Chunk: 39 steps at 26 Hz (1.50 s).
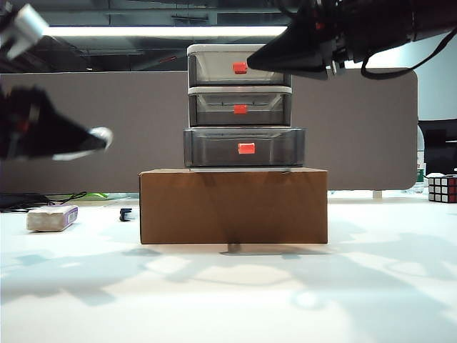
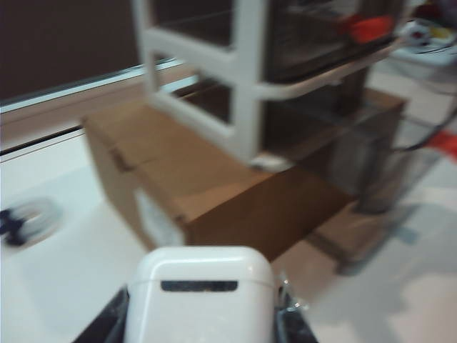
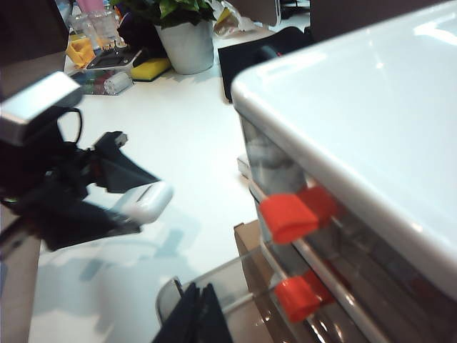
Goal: Open the third layer of the drawer on the table, pick up the earphone case on the table and put it in, and finally close the drawer.
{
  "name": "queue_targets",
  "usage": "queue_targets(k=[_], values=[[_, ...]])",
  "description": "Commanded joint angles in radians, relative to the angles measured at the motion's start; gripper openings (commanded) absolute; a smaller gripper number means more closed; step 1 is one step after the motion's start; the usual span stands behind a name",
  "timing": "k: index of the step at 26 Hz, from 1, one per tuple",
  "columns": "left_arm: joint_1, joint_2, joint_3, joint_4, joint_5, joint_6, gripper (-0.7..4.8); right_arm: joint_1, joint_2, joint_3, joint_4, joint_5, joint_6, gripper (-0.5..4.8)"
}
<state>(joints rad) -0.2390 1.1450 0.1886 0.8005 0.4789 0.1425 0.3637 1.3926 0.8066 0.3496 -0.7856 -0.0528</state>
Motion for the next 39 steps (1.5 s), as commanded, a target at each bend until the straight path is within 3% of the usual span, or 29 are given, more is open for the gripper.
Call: queue_targets(k=[1,5,11,17,24,34,36,39], values=[[-0.061,-0.106,0.063,-0.229,0.004,0.052,0.52,0.0,-0.022,0.006,0.013,0.002,-0.004,-0.06],[-0.136,-0.163,0.179,-0.433,-0.026,0.116,0.53,0.0,-0.032,0.006,0.013,0.002,-0.004,-0.05],[-0.233,-0.092,0.376,-0.554,-0.056,0.195,0.53,0.0,-0.04,0.006,0.01,0.001,-0.003,-0.05],[-0.272,0.072,0.504,-0.56,-0.036,0.187,0.53,0.0,-0.046,0.006,0.009,0.001,-0.003,-0.05],[-0.374,0.23,0.599,-0.558,-0.13,0.2,0.53,0.0,-0.047,0.006,0.004,0.001,-0.003,-0.05],[-0.422,0.327,0.658,-0.559,-0.182,0.198,0.57,0.0,-0.05,0.006,-0.01,-0.002,-0.003,-0.05],[-0.422,0.327,0.664,-0.562,-0.191,0.198,0.85,0.001,-0.05,0.006,-0.01,-0.002,-0.003,-0.06],[-0.421,0.327,0.67,-0.568,-0.191,0.197,1.89,0.0,-0.05,0.006,-0.009,-0.002,-0.004,-0.05]])
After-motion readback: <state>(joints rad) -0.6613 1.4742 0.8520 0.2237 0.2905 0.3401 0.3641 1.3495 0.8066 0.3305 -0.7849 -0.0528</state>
